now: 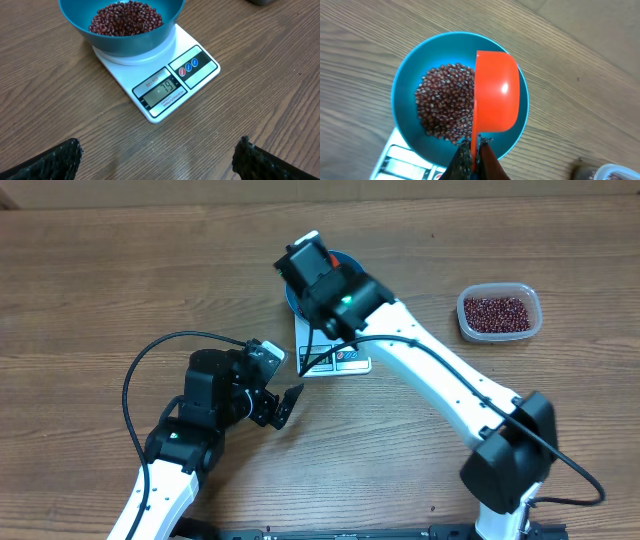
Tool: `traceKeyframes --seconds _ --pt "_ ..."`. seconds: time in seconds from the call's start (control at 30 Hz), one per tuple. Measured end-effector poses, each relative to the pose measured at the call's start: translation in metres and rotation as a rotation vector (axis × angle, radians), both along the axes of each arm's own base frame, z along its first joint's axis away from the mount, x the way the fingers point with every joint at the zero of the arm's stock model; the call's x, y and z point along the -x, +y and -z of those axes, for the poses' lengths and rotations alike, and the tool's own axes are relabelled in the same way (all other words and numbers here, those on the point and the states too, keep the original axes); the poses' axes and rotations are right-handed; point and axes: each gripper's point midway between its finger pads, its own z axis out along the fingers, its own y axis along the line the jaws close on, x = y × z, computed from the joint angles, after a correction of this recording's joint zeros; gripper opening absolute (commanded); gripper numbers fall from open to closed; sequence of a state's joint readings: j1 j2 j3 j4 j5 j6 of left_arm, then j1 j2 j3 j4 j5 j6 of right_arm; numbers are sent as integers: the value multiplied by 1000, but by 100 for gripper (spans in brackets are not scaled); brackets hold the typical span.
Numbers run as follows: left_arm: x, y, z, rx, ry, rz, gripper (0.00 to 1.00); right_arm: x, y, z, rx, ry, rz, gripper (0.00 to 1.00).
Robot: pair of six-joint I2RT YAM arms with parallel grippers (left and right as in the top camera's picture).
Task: Scoop item into bowl and weigh 150g on scale
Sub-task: 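Move the empty red scoop with the right gripper back to the bean tub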
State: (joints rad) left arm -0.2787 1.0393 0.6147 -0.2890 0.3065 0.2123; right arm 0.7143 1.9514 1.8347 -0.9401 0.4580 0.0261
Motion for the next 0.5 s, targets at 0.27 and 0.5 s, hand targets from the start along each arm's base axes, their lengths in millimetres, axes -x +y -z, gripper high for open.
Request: traceKeyframes --seconds 0.27,0.5 --pt "0 0 0 0 0 0 100 -4 -47 -54 -257 50 11 4" --pt "0 0 0 0 0 0 100 -7 -149 -78 -405 113 174 4"
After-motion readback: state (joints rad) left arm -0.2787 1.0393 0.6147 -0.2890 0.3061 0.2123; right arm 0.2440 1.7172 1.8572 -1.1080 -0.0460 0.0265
